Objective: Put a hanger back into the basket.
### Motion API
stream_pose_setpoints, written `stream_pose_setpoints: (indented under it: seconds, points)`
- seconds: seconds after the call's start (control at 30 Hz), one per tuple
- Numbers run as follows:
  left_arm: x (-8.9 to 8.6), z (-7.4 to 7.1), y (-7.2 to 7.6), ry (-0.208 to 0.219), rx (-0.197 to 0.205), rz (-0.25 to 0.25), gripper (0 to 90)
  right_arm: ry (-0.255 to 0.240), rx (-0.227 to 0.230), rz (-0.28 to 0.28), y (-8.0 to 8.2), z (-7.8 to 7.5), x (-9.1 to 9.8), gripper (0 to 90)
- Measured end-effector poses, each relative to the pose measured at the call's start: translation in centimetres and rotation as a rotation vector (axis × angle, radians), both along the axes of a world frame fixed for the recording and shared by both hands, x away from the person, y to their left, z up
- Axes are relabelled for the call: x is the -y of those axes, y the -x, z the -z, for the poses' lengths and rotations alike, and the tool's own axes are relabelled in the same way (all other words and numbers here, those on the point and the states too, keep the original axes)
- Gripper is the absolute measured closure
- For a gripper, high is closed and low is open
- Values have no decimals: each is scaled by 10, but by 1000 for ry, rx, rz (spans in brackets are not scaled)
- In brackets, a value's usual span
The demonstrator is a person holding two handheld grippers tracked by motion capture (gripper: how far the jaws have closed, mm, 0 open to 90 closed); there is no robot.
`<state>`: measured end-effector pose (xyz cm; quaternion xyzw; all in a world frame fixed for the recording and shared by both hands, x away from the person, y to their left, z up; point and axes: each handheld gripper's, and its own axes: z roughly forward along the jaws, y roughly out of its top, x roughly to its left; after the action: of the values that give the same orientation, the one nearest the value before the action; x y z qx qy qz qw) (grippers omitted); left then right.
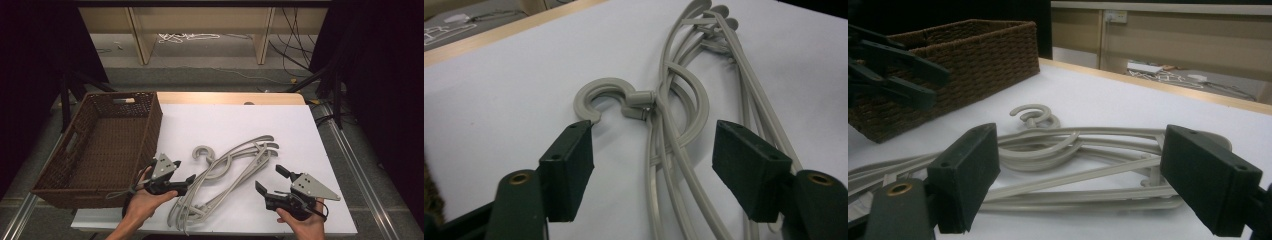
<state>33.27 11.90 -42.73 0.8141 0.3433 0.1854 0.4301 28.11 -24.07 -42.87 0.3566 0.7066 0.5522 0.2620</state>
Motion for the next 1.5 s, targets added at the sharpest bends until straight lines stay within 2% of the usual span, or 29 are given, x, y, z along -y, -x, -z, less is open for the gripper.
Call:
stream_pose_setpoints:
  seconds: [0.07, 0.17, 0.2, 0.23, 0.27, 0.33, 0.37, 0.4, 0.5, 0.53, 0.63, 0.73, 0.83, 0.9, 1.03, 1.07, 1.1, 1.13, 1.17, 1.2, 1.23, 1.27, 1.37, 1.43, 1.47, 1.5]
  points:
    - [5, 1, -4, 10, -12, -2, 338, -9, 10, -2, -1, 0, 0, 170]
    - [17, 4, -14, -25, -36, 34, 356, -5, 7, -2, -1, 1, 2, 170]
    - [25, 6, -19, -34, -57, 33, 363, -16, -25, 1, 1, 0, 1, 170]
    - [27, 7, -21, -55, -69, 54, 371, -13, -23, -2, 1, 0, 1, 171]
    - [27, 7, -21, -55, -69, 54, 378, -13, -23, -2, 1, 0, 1, 171]
    - [33, 12, -22, -91, -102, 86, 375, -3, -42, -5, 2, 0, 1, 173]
    - [33, 12, -22, -91, -102, 86, 376, -3, -42, -5, 2, 0, 1, 173]
    - [36, 15, -23, -135, -108, 93, 379, -6, -33, -7, 1, 0, 0, 176]
    - [40, 19, -24, -149, -119, 82, 389, -12, -38, -16, 1, 1, 0, 176]
    - [41, 21, -25, -163, -122, 95, 389, -14, -41, -17, 1, 1, 0, 176]
    - [47, 29, -27, -198, -134, 90, 406, -15, -38, -17, 1, 1, -1, 180]
    - [52, 36, -29, -254, -157, 118, 439, -9, -37, -12, 0, 1, 0, 181]
    - [53, 39, -31, -266, -162, 113, 459, -9, -42, -17, 0, 1, 0, 181]
    - [54, 43, -34, -279, -163, 115, 543, -14, -40, -17, 0, 1, -1, 186]
    - [52, 44, -37, -254, -174, 119, 660, -9, -43, -21, 0, 1, 0, 190]
    - [50, 44, -38, -231, -193, 118, 674, -11, -42, -16, 0, 1, -1, 197]
    - [50, 44, -38, -231, -193, 118, 687, -11, -42, -16, 0, 1, -1, 197]
    - [48, 43, -40, -202, -194, 114, 709, -6, -44, -18, 0, 1, 0, 197]
    - [48, 43, -40, -202, -194, 114, 727, -6, -44, -18, 0, 1, 0, 197]
    - [44, 42, -41, -177, -214, 103, 730, -12, -44, -23, 0, 1, -1, 198]
    - [44, 42, -41, -177, -214, 103, 733, -12, -44, -23, 0, 1, -1, 198]
    - [42, 43, -42, -152, -224, 94, 735, -7, -39, -23, 0, 1, -1, 200]
    - [40, 42, -42, -131, -230, 84, 740, -2, -41, -21, 0, 1, -1, 200]
    - [37, 38, -42, -93, -246, 81, 742, -15, -36, -31, 0, 1, -2, 201]
    - [35, 36, -43, -75, -244, 76, 745, -1, -39, -23, 0, 1, -1, 201]
    - [35, 36, -43, -75, -244, 76, 748, -1, -39, -23, 0, 1, -1, 201]
